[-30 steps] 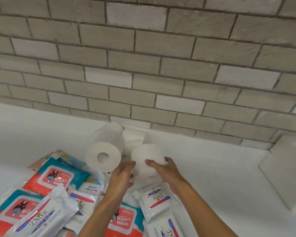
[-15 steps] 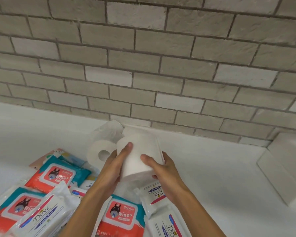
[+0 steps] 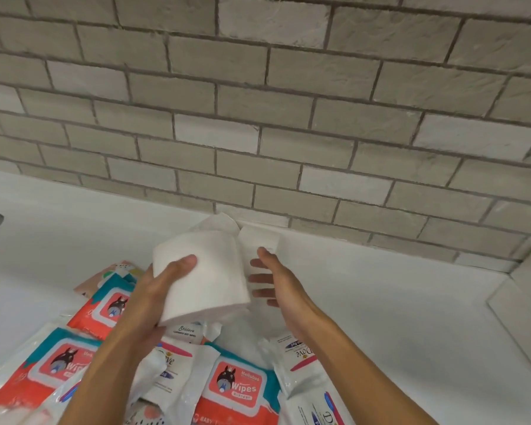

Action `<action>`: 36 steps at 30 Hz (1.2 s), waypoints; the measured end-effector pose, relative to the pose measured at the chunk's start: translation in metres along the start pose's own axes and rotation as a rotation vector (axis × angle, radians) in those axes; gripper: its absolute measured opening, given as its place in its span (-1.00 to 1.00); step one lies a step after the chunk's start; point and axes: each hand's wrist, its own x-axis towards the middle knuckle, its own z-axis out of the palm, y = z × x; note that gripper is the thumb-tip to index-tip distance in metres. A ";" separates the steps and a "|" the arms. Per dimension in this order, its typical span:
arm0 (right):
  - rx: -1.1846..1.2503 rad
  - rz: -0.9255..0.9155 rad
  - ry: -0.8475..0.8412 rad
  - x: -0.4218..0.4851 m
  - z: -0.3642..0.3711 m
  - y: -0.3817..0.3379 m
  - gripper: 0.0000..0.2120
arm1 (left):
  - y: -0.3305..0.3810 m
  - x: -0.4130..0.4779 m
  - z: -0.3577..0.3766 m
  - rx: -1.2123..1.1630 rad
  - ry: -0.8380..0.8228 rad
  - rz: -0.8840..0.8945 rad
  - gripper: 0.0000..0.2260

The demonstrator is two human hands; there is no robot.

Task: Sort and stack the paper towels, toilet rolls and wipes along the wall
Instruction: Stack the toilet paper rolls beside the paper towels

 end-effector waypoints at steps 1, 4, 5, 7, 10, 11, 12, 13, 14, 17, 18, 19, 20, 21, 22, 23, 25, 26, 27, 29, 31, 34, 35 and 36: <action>-0.012 0.027 0.008 0.008 0.002 -0.005 -0.47 | 0.007 -0.001 -0.008 -0.009 0.004 0.010 0.02; -0.017 0.134 0.015 0.036 0.005 -0.015 -0.34 | 0.022 0.003 -0.034 -0.045 0.028 0.033 -0.16; -0.016 0.172 0.021 0.045 0.007 -0.019 -0.29 | 0.024 0.005 -0.043 -0.046 0.037 0.027 -0.19; -0.027 0.237 0.033 0.064 0.012 -0.025 -0.19 | 0.026 0.010 -0.060 -0.022 0.052 0.013 -0.20; -0.001 0.337 0.001 0.087 0.024 -0.034 -0.13 | 0.024 0.012 -0.073 0.032 0.079 0.003 -0.09; 0.032 0.370 -0.027 0.094 0.029 -0.036 -0.13 | 0.023 0.012 -0.076 0.037 0.083 -0.003 -0.10; 0.050 0.400 -0.049 0.098 0.033 -0.039 -0.15 | 0.020 0.013 -0.079 0.038 0.083 -0.007 -0.13; 0.063 0.423 -0.074 0.101 0.037 -0.040 -0.20 | 0.018 0.013 -0.082 0.042 0.083 -0.015 -0.16; 0.064 0.440 -0.088 0.104 0.042 -0.040 -0.23 | 0.015 0.013 -0.085 0.045 0.088 -0.019 -0.18; 0.058 0.473 -0.112 0.114 0.053 -0.038 -0.10 | 0.010 0.017 -0.093 0.057 0.112 -0.036 -0.18; 0.054 0.477 -0.114 0.116 0.056 -0.036 -0.03 | 0.009 0.017 -0.094 0.064 0.118 -0.040 -0.19; 0.061 0.482 -0.124 0.118 0.058 -0.034 0.01 | 0.008 0.018 -0.095 0.067 0.123 -0.046 -0.19; 0.069 0.482 -0.125 0.119 0.058 -0.033 0.01 | 0.008 0.018 -0.096 0.067 0.127 -0.049 -0.20; 0.079 0.478 -0.123 0.120 0.058 -0.032 0.00 | 0.008 0.019 -0.096 0.069 0.130 -0.051 -0.20; 0.084 0.472 -0.124 0.119 0.057 -0.031 -0.04 | 0.007 0.019 -0.097 0.072 0.130 -0.049 -0.20; 0.095 0.467 -0.131 0.118 0.055 -0.030 -0.09 | 0.007 0.019 -0.096 0.074 0.128 -0.047 -0.21; 0.107 0.456 -0.142 0.114 0.051 -0.026 -0.14 | 0.008 0.019 -0.094 0.078 0.117 -0.043 -0.20; 0.114 0.447 -0.149 0.111 0.048 -0.024 -0.17 | 0.010 0.018 -0.092 0.083 0.110 -0.044 -0.18; 0.129 0.434 -0.158 0.109 0.045 -0.020 -0.20 | 0.012 0.017 -0.090 0.089 0.106 -0.047 -0.13; 0.164 0.405 -0.171 0.101 0.037 -0.015 -0.25 | 0.015 0.014 -0.085 0.101 0.100 -0.051 0.00; 0.216 0.368 -0.186 0.092 0.026 -0.010 -0.29 | 0.018 0.010 -0.078 0.110 0.076 -0.049 0.07; 0.268 0.267 -0.201 0.076 0.004 -0.003 -0.29 | 0.022 0.002 -0.066 0.101 0.033 -0.031 0.08; 0.279 0.224 -0.201 0.070 -0.005 -0.001 -0.29 | 0.022 -0.001 -0.062 0.092 0.021 -0.026 0.08; 0.292 0.179 -0.198 0.062 -0.014 0.002 -0.31 | 0.023 -0.003 -0.057 0.082 0.007 -0.022 0.07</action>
